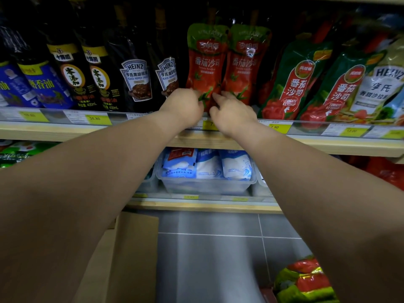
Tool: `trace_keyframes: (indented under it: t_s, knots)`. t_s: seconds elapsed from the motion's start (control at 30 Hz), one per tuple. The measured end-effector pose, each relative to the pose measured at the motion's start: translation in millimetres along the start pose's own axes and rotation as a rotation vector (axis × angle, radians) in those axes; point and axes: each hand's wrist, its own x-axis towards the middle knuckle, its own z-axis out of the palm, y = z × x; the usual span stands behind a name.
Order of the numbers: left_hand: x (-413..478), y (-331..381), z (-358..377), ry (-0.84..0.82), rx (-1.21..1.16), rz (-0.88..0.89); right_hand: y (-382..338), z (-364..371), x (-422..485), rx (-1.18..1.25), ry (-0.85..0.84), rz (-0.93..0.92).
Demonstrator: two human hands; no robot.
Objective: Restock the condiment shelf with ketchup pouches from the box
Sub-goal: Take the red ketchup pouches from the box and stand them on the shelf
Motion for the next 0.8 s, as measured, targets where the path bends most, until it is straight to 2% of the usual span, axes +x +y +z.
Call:
trace_keyframes:
  t_s: [0.17,0.3,0.47,0.8]
  knots:
    - [-25,-3,-4,0.108,-0.162,0.045,-4,0,-20,0.099,0.303,-0.054]
    - [-68,-11,-10,0.199,-0.275,0.068,-14,5,-53,0.156,0.398,-0.096]
    - [-128,-39,-15,0.211,-0.310,-0.002,-46,31,-103,0.260,0.304,-0.090]
    - [-249,-136,-14,0.001,-0.393,-0.227,-148,121,-173,0.314,-0.025,-0.103]
